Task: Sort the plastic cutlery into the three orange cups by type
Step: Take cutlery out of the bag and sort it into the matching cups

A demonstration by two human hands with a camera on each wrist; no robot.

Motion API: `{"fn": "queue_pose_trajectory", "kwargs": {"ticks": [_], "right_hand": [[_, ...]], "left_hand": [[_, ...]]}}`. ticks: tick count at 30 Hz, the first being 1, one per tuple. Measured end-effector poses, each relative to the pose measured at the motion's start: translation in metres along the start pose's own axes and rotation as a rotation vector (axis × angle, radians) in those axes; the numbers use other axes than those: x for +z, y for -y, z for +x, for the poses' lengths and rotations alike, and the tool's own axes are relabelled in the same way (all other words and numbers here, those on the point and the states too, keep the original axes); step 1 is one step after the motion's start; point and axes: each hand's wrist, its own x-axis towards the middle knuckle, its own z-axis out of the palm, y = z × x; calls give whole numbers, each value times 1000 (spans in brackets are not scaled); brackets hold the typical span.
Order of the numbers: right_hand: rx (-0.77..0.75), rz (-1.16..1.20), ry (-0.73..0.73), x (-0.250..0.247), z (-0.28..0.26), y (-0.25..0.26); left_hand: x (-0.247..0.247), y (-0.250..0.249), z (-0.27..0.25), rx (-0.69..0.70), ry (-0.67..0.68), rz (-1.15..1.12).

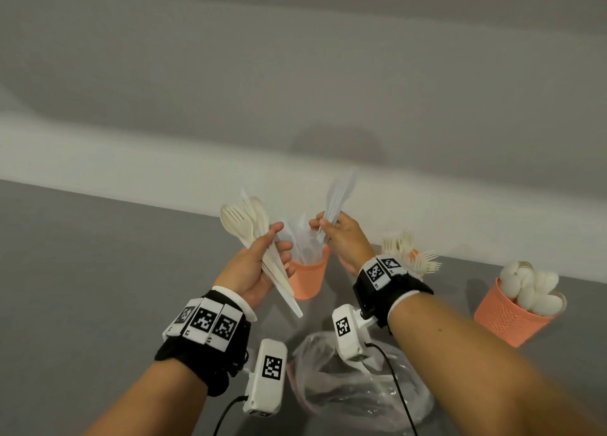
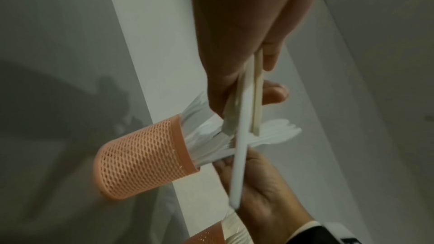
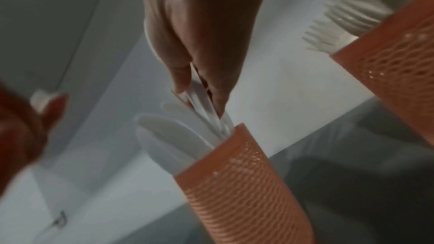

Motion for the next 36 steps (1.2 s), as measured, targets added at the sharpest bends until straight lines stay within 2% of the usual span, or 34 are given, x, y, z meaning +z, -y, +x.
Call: {"fn": "queue_pose_trajectory", "kwargs": {"ticks": [3, 9, 12, 14, 16, 17, 19, 21, 23, 26, 30, 36], "right_hand": [[105, -195, 86, 3, 9, -12], [91, -488, 108, -2, 18, -19], [64, -442, 100, -4, 19, -12], [-58, -367, -76, -9, 14, 0], [-301, -361, -253, -10, -1, 17], [-403, -368, -255, -9, -11, 25], [-487, -400, -84, -2, -32, 38], [-434, -475, 162, 4, -49, 40], [-396, -660, 310, 7, -55, 33], [-380, -841, 317, 8, -57, 27], [-341, -899, 320, 7, -57, 31], [-75, -527, 339, 1, -55, 32]], "left_hand": [[0, -1, 7, -13, 36, -43], [1, 7, 19, -44, 80, -92], [4, 9, 20, -53, 97, -100], [5, 9, 21, -55, 97, -107], [8, 8, 22, -44, 71, -116], [9, 9, 23, -31, 50, -122], [12, 9, 25, -14, 12, -151], [16, 8, 25, -37, -17, -173], [22, 6, 23, -92, -6, -139], [28, 4, 18, -96, 38, -101], [24, 5, 19, -62, 30, -137], [26, 4, 12, -32, 75, -90]]}}
